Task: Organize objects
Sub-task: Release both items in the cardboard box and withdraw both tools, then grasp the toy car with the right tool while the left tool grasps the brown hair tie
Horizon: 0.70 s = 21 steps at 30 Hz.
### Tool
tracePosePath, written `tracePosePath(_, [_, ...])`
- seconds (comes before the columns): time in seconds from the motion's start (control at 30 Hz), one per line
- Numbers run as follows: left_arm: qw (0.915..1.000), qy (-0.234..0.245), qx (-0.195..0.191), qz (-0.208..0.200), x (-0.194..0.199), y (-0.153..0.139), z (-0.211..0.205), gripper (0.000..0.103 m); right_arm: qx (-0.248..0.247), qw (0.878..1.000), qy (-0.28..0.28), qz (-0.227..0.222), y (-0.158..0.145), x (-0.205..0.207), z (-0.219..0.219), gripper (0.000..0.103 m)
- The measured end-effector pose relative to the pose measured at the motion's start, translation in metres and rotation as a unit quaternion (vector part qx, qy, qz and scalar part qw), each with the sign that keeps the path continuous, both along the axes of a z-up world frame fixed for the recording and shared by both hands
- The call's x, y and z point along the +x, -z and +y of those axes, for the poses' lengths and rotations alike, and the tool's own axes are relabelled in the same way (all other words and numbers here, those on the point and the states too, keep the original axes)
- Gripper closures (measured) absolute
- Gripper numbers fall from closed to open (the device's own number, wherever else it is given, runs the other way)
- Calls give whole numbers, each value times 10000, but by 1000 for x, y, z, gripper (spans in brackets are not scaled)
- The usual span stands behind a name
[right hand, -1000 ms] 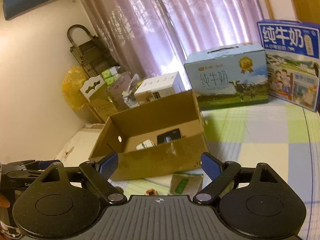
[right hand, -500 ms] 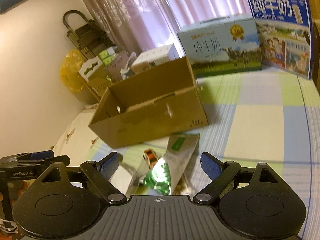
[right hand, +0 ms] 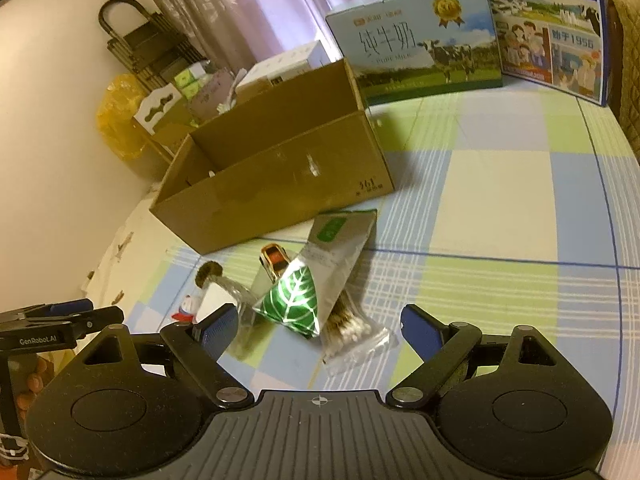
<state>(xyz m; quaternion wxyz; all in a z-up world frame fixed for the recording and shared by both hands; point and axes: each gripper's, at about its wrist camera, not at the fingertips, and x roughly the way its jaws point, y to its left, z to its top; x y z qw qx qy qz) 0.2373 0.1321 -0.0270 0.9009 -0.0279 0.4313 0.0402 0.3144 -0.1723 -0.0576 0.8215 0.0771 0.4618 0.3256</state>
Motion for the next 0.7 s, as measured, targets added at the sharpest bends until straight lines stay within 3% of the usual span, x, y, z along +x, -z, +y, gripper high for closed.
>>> tracePosePath(0.7, [9991, -232, -63, 345, 10, 29, 31, 13, -256, 9993, 31, 264, 29, 11, 34, 18])
